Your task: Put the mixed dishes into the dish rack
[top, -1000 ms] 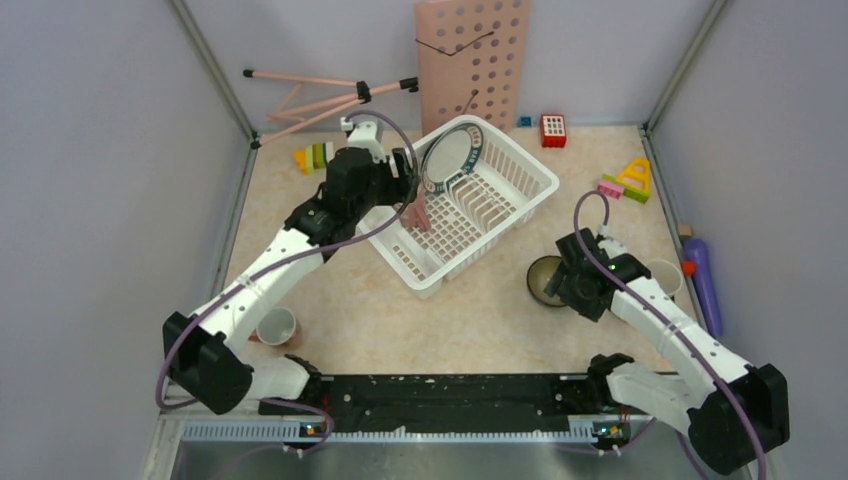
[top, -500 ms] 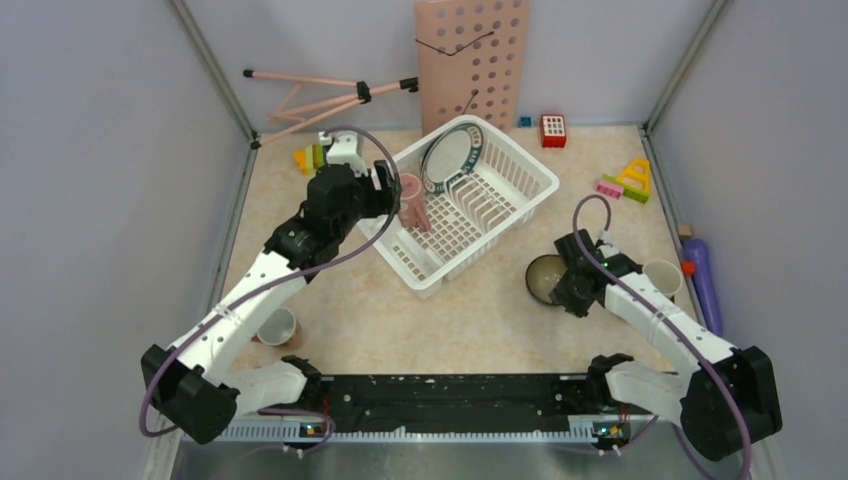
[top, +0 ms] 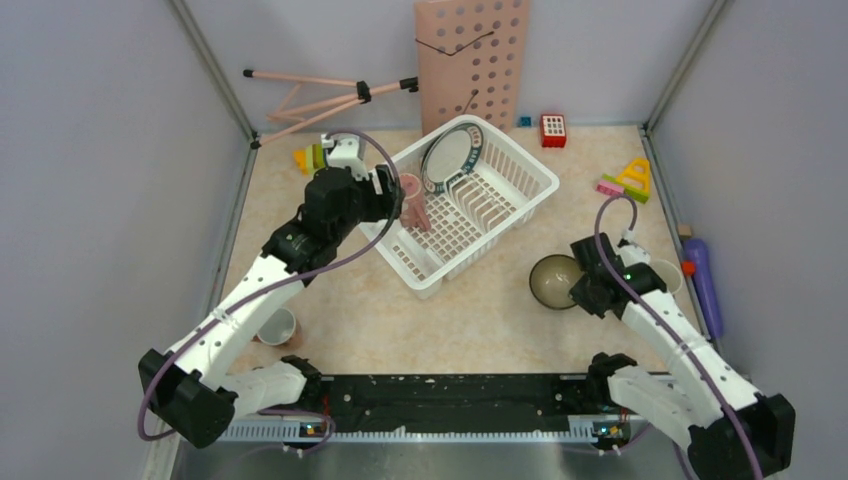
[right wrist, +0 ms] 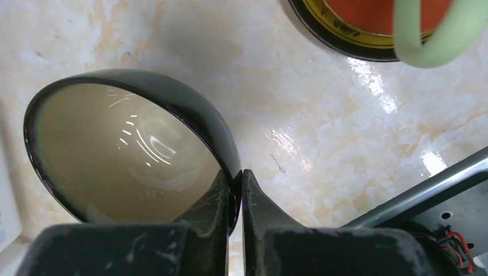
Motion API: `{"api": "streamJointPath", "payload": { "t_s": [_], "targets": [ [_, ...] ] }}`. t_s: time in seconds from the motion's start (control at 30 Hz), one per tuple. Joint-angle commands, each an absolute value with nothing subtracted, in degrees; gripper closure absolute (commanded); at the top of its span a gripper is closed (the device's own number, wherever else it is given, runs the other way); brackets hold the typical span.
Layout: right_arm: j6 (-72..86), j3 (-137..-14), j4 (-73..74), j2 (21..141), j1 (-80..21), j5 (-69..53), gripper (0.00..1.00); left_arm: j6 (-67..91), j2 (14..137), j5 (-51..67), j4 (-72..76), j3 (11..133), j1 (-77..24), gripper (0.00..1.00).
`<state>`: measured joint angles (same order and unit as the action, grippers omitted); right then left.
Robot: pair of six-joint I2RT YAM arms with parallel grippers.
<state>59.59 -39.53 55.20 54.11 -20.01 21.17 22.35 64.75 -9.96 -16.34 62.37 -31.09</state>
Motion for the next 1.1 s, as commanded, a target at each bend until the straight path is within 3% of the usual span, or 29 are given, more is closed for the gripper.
{"api": "streamJointPath", "payload": {
  "t_s": [0.0,0.3,0.4,0.47,0.77,1.07],
  "targets": [
    [57.7,-45.0,54.8,46.4,-19.9,23.8,1.00,22.3,64.2,-5.8,-12.8,63.0,-30.8,0.24],
    [47.7,-52.3,51.5,42.2,-19.9,26.2,1.00,23.3,65.7,-0.4,-12.7,63.5,-30.8,0.24],
    [43.7,-55.2,49.3,40.5,-19.9,23.9,1.00,26.7,66.7,6.1,-10.0,62.1,-30.8,0.24],
    [42.2,-57.5,48.0,39.2,-19.9,22.1,1.00,30.4,68.0,16.7,-5.0,60.2,-30.9,0.24],
    [39.6,-61.7,35.1,40.1,-19.9,5.5,1.00,44.7,73.0,33.1,21.8,54.9,-31.5,0.09],
    [49.1,-60.5,13.3,51.6,-19.9,-12.7,1.00,53.4,72.6,32.7,39.3,51.6,-31.1,0.06]
  ]
}}
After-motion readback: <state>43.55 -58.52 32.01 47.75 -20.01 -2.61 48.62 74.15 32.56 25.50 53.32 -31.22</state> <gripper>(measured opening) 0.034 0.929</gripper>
